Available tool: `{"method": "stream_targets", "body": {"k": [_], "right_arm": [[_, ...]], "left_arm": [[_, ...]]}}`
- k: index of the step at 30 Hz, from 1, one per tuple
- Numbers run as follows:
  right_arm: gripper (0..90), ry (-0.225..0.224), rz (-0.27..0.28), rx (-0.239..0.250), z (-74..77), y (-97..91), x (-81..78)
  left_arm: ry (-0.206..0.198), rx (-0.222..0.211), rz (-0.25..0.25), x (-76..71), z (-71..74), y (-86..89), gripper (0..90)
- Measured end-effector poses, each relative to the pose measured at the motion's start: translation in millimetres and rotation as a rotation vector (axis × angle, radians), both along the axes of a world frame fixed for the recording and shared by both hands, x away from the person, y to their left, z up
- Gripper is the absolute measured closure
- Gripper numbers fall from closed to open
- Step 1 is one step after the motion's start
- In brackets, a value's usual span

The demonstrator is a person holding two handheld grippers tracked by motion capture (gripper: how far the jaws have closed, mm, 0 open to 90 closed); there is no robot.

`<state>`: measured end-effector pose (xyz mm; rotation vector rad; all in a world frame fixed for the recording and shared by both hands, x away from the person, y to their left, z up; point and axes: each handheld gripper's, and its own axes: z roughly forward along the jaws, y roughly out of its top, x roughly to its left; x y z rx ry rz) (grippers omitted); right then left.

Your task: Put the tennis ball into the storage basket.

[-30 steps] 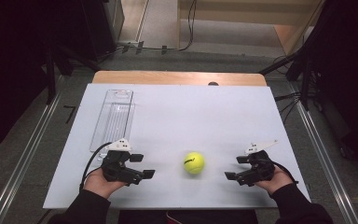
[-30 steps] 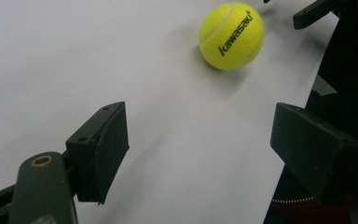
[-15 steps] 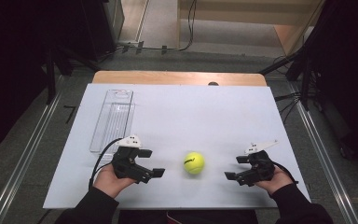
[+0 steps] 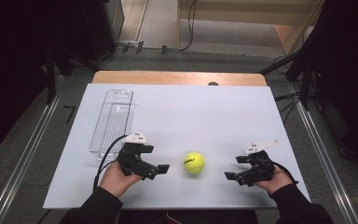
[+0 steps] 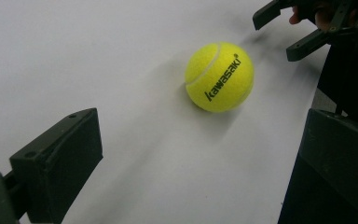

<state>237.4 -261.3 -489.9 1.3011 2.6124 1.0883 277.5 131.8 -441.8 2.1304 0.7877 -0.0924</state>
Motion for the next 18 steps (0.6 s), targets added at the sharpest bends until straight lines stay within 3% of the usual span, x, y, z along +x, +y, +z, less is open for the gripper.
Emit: {"method": "stream_targets", "body": {"k": [3, 8, 18], "right_arm": [[12.9, -0.001, 0.0, 0.0, 0.0, 0.0, 0.1], [12.9, -0.004, -0.001, -0.002, 0.4, 0.3, -0.1], [12.9, -0.004, -0.001, -0.004, 0.2, 0.3, 0.0]], "left_arm": [[-0.007, 0.031, -0.01, 0.9, 2.1, -3.5, 0.0], [-0.008, 0.023, -0.004, 2.1, 4.3, -7.4, 0.0], [-0.015, 0.052, -0.002, 7.6, 3.9, -17.8, 0.0]]}}
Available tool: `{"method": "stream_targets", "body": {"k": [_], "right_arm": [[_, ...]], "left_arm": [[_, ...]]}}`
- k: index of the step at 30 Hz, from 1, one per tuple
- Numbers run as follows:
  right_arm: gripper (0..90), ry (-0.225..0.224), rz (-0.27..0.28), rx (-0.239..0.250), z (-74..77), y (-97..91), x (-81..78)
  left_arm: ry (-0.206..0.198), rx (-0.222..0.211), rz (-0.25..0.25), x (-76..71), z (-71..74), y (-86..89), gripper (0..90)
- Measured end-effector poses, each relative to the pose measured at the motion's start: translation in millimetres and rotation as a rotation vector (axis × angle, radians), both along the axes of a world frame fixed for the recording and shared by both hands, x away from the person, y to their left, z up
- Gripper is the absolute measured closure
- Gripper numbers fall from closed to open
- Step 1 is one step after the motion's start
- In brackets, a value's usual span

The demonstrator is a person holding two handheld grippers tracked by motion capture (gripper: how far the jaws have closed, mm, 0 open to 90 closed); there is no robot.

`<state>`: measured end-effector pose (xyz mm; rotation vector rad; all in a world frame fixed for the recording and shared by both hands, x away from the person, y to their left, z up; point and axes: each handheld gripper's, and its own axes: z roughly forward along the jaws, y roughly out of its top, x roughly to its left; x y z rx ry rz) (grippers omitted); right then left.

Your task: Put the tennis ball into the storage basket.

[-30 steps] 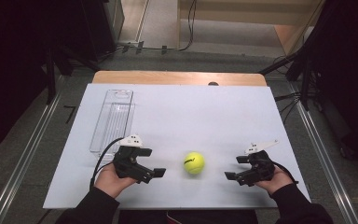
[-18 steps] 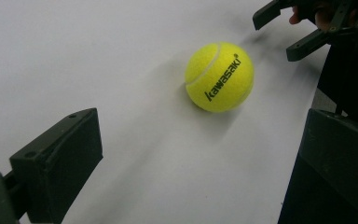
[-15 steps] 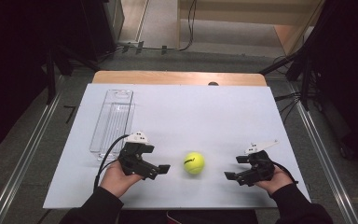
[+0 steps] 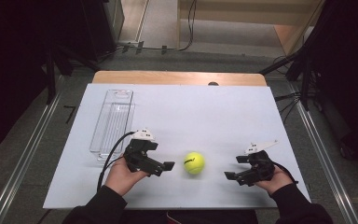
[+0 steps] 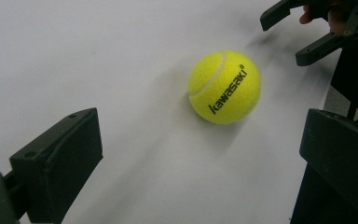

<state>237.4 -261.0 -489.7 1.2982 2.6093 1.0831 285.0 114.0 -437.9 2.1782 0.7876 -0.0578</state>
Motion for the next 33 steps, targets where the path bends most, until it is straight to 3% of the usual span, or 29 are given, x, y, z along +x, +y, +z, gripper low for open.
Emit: {"method": "stream_targets", "body": {"k": [10, 23, 33], "right_arm": [[12.9, 0.001, -0.002, -0.004, -0.5, 0.1, 0.3], [12.9, 0.002, -0.004, -0.002, -0.2, -0.3, 0.3], [12.9, -0.001, -0.002, 0.0, -0.3, 0.0, 0.5]], "left_arm": [[0.006, -0.004, -0.005, 4.9, 0.8, -12.3, 0.0], [-0.017, 0.016, -0.014, 9.9, -0.3, -38.3, 0.0], [-0.024, 0.002, -0.023, 11.8, -0.6, -52.1, 0.0]]}}
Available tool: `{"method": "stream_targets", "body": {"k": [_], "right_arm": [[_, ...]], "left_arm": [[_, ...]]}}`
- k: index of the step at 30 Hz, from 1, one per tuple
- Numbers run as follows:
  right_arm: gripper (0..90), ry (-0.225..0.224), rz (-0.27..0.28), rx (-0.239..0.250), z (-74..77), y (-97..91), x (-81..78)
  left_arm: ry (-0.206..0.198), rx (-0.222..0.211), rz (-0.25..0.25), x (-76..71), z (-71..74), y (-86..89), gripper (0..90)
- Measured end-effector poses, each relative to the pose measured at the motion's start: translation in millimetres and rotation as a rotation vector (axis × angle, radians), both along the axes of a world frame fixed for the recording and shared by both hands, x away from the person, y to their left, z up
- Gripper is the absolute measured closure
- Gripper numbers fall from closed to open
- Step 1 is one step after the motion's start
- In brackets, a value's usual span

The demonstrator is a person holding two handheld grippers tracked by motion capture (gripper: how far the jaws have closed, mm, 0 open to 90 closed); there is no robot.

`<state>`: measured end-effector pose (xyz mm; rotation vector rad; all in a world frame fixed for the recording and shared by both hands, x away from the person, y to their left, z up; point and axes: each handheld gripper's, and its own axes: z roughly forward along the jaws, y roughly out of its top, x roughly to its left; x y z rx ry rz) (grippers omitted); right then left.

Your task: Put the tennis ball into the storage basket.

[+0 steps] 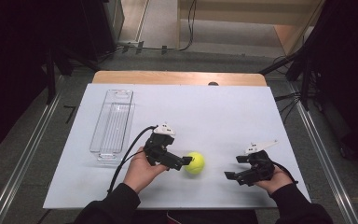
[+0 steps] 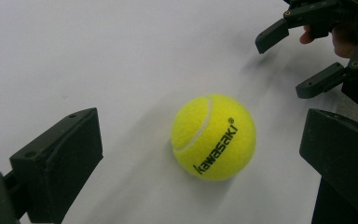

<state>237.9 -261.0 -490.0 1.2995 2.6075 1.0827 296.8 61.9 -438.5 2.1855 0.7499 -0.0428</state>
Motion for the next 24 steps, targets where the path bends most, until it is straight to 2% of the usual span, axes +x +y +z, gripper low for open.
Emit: {"method": "stream_targets", "body": {"k": [21, 24], "right_arm": [[12.9, 0.003, 0.005, -0.005, -0.1, 1.4, -0.2], [12.9, 0.001, 0.006, -0.004, -0.2, 1.3, -0.2]], "left_arm": [[-0.017, -0.012, -0.043, 1.8, -3.2, -35.9, 0.1], [-0.023, 0.003, -0.052, 0.6, -5.2, -38.2, 0.1]]}}
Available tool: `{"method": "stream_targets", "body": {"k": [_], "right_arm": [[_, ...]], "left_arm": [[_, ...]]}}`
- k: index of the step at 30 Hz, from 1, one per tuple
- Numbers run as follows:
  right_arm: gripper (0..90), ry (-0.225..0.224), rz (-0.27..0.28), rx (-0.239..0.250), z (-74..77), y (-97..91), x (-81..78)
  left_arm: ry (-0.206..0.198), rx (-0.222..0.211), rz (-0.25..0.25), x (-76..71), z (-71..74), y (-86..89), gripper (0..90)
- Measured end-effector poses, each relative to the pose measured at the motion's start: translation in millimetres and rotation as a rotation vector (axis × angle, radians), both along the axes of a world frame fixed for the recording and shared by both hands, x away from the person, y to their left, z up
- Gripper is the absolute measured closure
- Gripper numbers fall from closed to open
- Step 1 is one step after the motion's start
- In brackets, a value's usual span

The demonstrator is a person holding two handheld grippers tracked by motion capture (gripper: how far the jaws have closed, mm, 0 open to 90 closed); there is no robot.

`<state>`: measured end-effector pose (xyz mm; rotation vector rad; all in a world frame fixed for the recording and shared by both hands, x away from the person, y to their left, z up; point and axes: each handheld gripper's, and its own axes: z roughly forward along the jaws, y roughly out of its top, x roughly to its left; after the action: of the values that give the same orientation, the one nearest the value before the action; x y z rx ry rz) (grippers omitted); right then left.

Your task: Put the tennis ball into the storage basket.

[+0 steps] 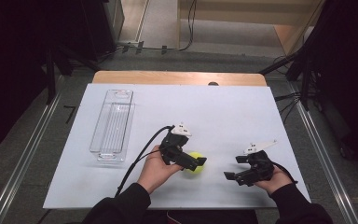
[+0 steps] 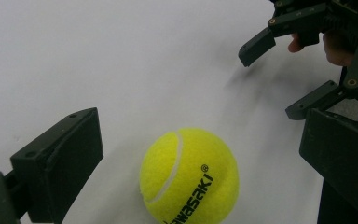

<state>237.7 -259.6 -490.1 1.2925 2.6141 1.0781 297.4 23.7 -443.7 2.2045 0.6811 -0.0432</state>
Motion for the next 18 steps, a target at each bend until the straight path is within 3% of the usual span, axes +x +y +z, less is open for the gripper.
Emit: {"method": "stream_targets", "body": {"k": [10, 18], "right_arm": [[12.9, 0.002, 0.004, 0.0, 0.4, 0.4, -0.3], [12.9, 0.003, 0.002, 0.0, 0.3, 0.5, -0.3]], "left_arm": [[-0.003, -0.021, 0.018, -0.6, -7.4, 3.1, 0.1], [0.004, 0.005, 0.006, -2.7, -17.4, 1.0, 0.1]]}}
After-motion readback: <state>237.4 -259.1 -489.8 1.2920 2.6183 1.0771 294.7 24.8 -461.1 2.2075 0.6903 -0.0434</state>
